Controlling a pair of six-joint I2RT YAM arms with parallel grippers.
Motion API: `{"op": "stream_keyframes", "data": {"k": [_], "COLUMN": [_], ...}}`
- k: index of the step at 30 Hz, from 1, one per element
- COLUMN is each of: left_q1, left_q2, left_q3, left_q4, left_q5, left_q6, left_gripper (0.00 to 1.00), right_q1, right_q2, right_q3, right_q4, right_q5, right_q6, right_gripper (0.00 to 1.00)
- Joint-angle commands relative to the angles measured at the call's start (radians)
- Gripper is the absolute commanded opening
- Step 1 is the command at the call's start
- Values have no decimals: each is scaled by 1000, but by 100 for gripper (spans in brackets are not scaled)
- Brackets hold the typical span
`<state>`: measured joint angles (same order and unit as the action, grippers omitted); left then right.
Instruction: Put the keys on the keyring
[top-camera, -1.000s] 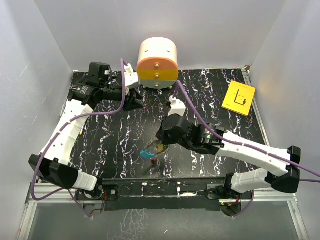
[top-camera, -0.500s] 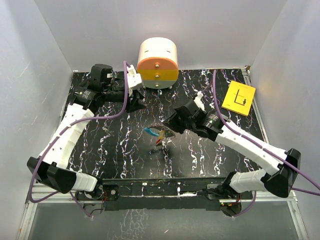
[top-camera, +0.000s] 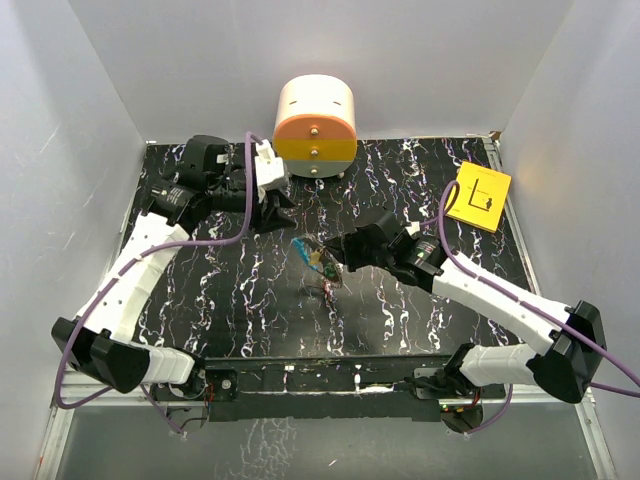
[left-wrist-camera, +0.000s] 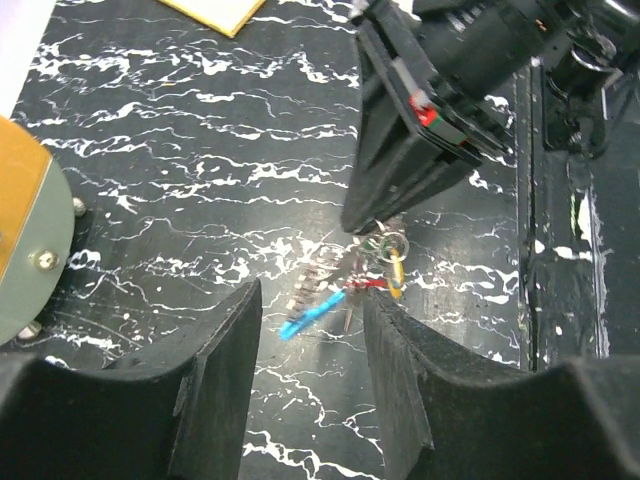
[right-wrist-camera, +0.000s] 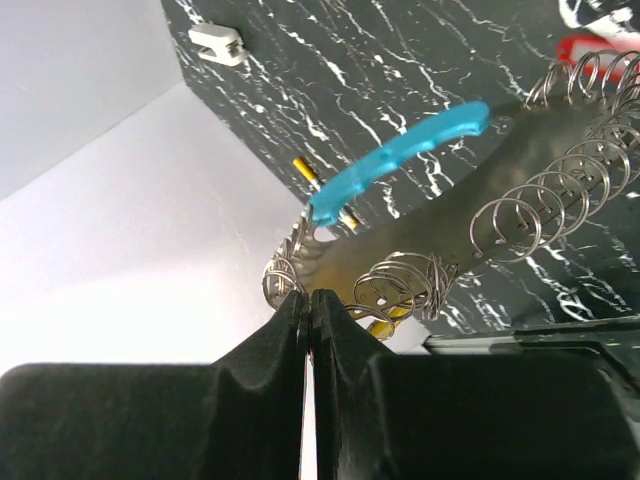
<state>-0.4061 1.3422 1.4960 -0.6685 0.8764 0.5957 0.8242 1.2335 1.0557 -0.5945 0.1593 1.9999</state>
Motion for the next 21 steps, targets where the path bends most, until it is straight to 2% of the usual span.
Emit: {"op": "stream_keyframes", "data": {"k": [1, 4, 6, 10, 12, 16, 19, 21], "left_q1": [-40, -82, -97, -107, -127, -177, -224, -284], "left_q2": [-58, -62, -58, -57, -60, -65, -58, -56], "left_q3": [-38, -85, -132, -214, -244, -273, -269, -284], "left_q4": [-88, -150, -101, 105, 175, 255, 256, 272], "left_q5": [91, 61, 23, 3, -17, -93, -130, -214], "left_q6": [145, 261, 245, 111, 76, 64, 96, 132], "left_gripper": [42, 42, 42, 41, 41, 41, 41, 40], "right_q1": [-1, -1, 0, 0, 2, 3, 4, 5], "right_q2": [-45, -33, -38, -71, -93, -135, -145, -145], "right_q3": [-14, -21, -46, -110, -141, -200, -222, -229], "right_q4": [166, 157, 151, 150, 147, 164, 182, 196], "right_q5": [22, 17, 6, 4, 14, 49, 53, 60], "right_q6": [254, 275, 296, 304, 369, 413, 434, 450], "right_gripper": [8, 8, 8, 8, 8, 8, 8, 8]}}
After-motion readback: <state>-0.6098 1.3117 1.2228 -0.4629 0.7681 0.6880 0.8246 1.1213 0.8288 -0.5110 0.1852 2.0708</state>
